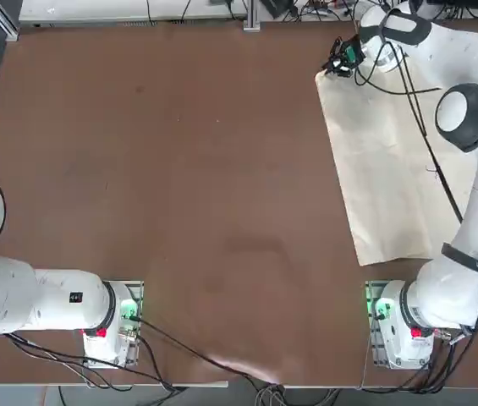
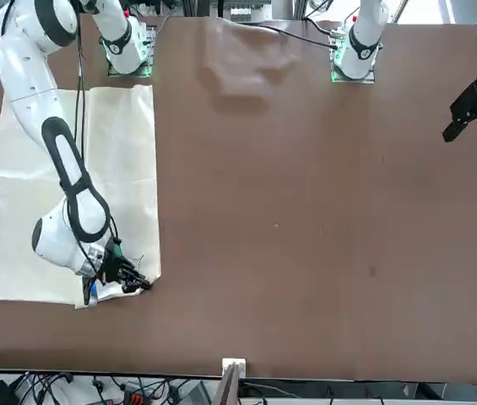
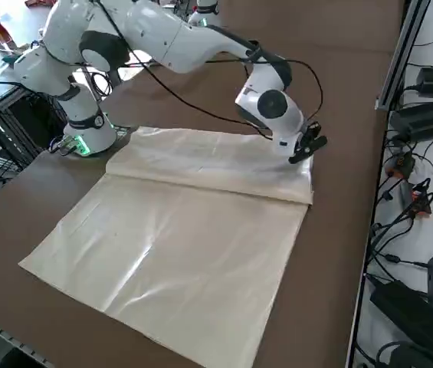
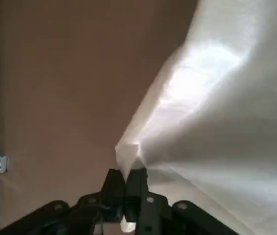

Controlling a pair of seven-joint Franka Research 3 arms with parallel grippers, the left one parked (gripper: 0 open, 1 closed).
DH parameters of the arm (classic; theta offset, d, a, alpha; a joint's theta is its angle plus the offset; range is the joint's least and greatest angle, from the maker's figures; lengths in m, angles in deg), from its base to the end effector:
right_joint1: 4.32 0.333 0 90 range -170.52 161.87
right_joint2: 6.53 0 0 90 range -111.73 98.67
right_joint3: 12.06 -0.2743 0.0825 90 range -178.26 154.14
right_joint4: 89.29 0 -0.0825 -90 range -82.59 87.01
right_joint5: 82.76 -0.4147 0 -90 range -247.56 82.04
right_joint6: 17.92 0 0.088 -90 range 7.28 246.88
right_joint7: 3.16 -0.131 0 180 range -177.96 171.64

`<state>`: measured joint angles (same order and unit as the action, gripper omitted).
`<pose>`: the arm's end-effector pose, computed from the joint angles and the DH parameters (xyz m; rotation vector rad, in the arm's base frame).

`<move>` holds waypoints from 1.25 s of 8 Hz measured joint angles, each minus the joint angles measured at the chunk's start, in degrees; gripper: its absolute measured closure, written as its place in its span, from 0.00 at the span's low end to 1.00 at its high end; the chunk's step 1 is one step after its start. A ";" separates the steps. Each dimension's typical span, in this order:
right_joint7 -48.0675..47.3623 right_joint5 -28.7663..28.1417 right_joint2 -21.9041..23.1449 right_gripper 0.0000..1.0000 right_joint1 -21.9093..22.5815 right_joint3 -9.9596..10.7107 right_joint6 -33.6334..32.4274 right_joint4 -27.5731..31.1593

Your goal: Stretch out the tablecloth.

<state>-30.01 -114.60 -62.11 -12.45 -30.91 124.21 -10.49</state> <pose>0.7352 0.1059 0.1015 -2.2679 1.0513 0.0845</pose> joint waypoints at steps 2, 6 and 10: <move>-2.77 -0.32 -0.90 0.98 0.02 0.00 0.00 -1.46; -7.50 -2.23 -2.27 0.98 1.00 -0.01 0.11 -3.88; -9.00 -4.77 -3.42 0.98 2.89 -0.02 1.41 -5.28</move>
<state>-39.01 -119.37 -65.54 -9.57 -30.93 125.62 -15.77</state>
